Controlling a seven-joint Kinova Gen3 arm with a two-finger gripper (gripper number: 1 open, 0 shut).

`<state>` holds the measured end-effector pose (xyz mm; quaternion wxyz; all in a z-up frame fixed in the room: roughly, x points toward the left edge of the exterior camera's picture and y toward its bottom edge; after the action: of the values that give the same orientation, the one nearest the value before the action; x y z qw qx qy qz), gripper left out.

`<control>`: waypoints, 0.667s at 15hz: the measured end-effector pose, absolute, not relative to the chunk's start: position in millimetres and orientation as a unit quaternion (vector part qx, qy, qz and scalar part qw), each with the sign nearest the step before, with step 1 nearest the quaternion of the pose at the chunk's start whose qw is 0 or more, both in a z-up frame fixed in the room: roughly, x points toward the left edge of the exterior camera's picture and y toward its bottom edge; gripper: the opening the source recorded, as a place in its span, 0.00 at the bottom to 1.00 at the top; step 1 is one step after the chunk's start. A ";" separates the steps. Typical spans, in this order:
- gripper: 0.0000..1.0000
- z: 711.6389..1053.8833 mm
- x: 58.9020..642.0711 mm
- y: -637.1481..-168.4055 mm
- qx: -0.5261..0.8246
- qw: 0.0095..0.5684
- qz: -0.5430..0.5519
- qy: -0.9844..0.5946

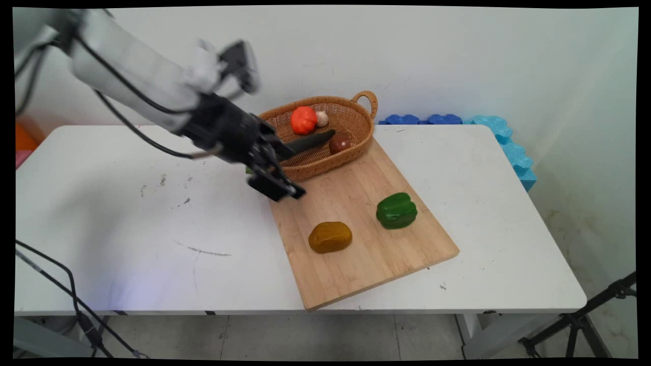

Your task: Pick up the potato from the cutting board

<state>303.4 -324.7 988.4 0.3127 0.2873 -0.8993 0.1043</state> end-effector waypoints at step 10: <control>1.00 914.0 231.5 -361.4 0.323 0.244 0.087 -0.910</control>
<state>231.5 -361.4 914.0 0.2440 0.3234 -0.9101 0.0870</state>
